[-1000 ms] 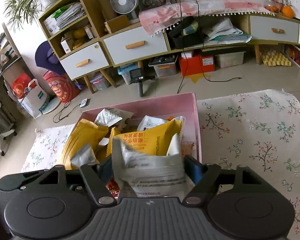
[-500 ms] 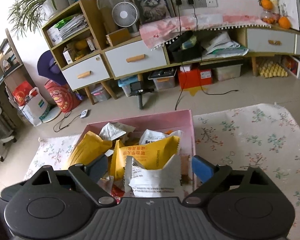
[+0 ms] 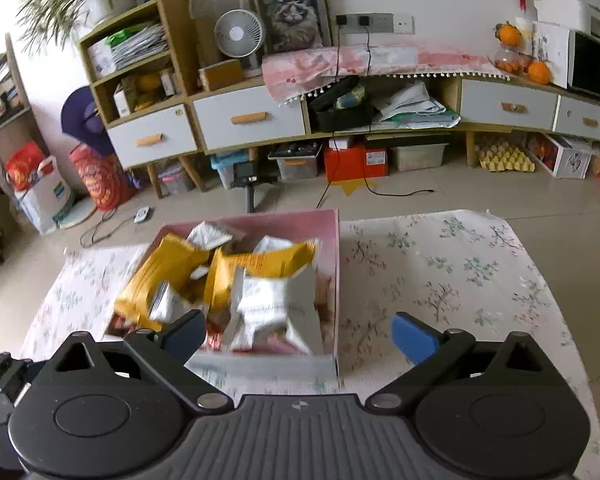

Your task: Organize snacks

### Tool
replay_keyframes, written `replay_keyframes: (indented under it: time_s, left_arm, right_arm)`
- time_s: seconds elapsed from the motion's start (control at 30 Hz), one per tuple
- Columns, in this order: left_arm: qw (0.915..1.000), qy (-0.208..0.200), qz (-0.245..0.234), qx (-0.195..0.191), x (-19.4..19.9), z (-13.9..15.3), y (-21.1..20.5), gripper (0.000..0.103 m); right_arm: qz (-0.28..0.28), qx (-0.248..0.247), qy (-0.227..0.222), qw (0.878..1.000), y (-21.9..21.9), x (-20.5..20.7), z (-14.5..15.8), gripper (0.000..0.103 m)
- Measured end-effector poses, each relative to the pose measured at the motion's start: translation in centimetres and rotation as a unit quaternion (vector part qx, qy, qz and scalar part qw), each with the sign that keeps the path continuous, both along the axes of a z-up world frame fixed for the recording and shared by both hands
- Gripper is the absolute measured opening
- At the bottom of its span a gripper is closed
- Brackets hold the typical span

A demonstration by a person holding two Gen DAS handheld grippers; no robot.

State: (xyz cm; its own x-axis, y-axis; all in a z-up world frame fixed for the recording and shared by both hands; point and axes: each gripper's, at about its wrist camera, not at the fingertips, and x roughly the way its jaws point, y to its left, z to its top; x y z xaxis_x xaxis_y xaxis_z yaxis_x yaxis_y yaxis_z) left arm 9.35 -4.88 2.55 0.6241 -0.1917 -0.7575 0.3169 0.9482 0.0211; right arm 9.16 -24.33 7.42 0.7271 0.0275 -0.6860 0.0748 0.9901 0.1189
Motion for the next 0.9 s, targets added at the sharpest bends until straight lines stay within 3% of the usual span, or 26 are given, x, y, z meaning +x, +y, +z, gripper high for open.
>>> replay_keyframes:
  time_s: [0.2,0.3,0.5,0.9]
  left_arm:
    - [0.9979,0.020,0.058,0.022,-3.2,0.7,1.1,0.100]
    - [0.9964,0.031,0.079,0.005,-4.4,0.9,2.0,0.103]
    - [0.9945,0.026,0.101,0.014,-6.2,0.4,3.0,0.103]
    - [0.9930,0.010,0.117,0.012,-5.7,0.3,3.9,0.103]
  right_arm:
    - [-0.017,-0.014,0.020,1.000,0.8,-3.0,0.5,0.086]
    - [-0.017,-0.009,0.041,0.999,1.4,-4.2,0.1,0.086]
    - [-0.007,-0.033,0.050,0.998,2.7,-6.0,-1.0,0.086]
    - [0.012,-0.079,0.060,0.995,5.0,-5.8,-3.3,0.086]
